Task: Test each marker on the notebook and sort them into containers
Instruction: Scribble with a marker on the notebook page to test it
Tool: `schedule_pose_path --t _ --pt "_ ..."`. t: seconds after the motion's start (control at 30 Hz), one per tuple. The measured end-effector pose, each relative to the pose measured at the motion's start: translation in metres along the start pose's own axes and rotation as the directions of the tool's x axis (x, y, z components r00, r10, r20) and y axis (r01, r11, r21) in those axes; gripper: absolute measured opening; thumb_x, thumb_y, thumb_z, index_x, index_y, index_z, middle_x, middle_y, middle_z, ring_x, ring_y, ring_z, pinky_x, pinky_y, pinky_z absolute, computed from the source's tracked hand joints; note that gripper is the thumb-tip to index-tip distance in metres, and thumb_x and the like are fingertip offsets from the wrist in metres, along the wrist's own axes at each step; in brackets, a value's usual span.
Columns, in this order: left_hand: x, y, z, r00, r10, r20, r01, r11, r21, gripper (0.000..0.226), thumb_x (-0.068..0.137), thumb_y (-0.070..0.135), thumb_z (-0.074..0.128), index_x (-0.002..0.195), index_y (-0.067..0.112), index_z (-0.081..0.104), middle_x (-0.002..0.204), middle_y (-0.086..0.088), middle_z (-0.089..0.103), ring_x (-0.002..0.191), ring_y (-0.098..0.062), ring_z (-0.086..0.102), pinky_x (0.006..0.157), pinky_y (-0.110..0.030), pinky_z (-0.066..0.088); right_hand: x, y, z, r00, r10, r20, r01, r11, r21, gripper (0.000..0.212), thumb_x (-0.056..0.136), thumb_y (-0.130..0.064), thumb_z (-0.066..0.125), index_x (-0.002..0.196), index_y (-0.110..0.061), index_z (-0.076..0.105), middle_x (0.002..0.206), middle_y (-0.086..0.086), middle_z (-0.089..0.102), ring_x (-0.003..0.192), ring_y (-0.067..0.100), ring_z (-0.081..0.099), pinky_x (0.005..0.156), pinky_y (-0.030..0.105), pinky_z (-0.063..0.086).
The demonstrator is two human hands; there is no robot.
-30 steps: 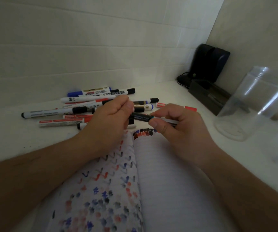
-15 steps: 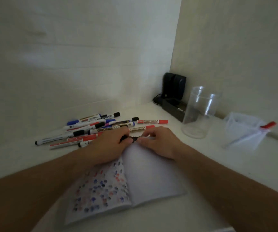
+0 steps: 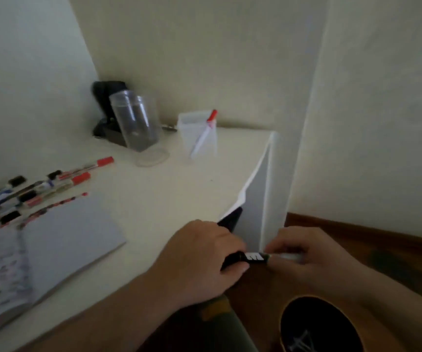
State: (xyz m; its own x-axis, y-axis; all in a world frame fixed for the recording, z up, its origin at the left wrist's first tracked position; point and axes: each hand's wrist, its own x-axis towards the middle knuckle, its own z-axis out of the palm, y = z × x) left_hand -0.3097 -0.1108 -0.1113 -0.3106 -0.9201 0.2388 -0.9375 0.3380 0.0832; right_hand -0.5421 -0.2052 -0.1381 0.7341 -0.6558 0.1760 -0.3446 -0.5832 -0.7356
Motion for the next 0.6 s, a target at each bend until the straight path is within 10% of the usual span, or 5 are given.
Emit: schedule_pose_path --t 0.37,0.6 --pt "0.088 0.104 0.211 0.842 -0.017 0.538 0.156 0.964 -0.215 0.023 0.094 0.045 0.062 0.115 0.035 0.065 0.111 0.006 0.063 0.106 -0.021 0.06 0.085 -0.043 0.055 -0.137 0.176 0.03 0.771 0.635 0.048 -0.63 0.772 -0.085 0.005 0.096 -0.033 0.071 0.097 -0.028 0.071 0.096 -0.009 0.065 0.084 0.009 0.063 0.073 0.033 0.053" --pt "0.106 0.099 0.2 0.901 -0.065 0.428 0.236 0.903 -0.358 0.042 0.095 0.035 0.061 0.136 0.035 0.054 0.133 0.009 0.055 0.126 -0.017 0.049 0.101 -0.039 0.05 -0.14 0.211 0.029 0.759 0.642 -0.103 -0.65 0.753 -0.103 0.041 0.09 -0.056 0.071 0.124 -0.034 0.066 0.113 -0.023 0.057 0.104 0.0 0.059 0.09 0.027 0.053"
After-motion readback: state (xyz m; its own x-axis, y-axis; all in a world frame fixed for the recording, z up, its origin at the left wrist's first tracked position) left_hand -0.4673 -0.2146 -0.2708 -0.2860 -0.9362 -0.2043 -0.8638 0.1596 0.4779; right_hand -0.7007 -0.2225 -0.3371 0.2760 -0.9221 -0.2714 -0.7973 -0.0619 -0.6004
